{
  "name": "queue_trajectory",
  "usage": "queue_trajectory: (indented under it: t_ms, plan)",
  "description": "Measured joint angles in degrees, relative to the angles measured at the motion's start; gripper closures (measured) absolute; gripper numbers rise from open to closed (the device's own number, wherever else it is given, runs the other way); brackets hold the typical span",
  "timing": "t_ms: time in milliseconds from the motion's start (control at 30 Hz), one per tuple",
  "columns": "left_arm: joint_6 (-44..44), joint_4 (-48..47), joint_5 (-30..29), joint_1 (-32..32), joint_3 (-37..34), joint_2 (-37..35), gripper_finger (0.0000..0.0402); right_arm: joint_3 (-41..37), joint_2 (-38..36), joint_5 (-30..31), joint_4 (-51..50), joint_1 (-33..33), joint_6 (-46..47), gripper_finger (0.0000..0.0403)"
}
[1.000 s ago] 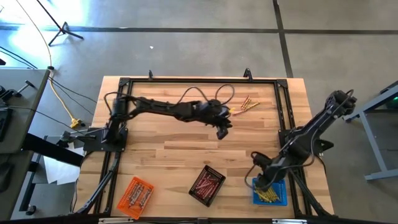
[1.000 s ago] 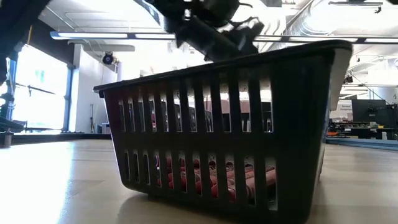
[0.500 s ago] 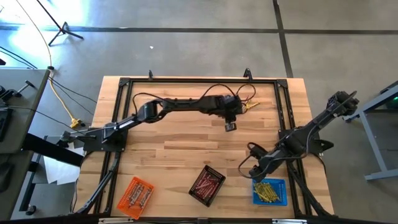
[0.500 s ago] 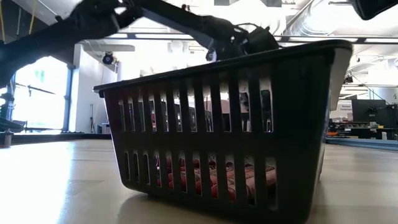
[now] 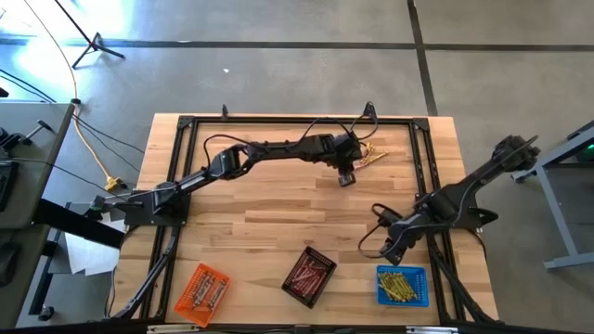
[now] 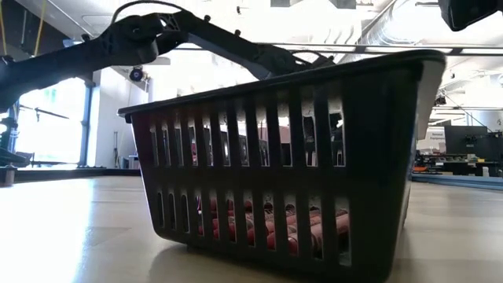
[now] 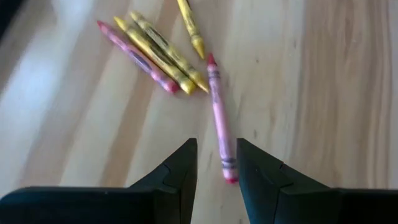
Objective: Sort crayons
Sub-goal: Put the red crayon into the black bin
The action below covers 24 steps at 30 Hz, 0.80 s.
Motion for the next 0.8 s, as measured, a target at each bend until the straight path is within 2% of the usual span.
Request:
queue_trajectory:
  t_ms: [433, 800]
  plan:
    - [-0.1, 0.6, 0.1, 0.3, 0.0, 2.0, 0.0303, 0.0, -9.1, 0.1, -6.7, -3.6, -2.5, 0.0326]
    - [-1.5, 0.2, -0.1, 0.2, 0.1, 3.0, 0.0306, 0.0, -10.3, 2.2, -6.7, -5.2, -2.8, 0.0327]
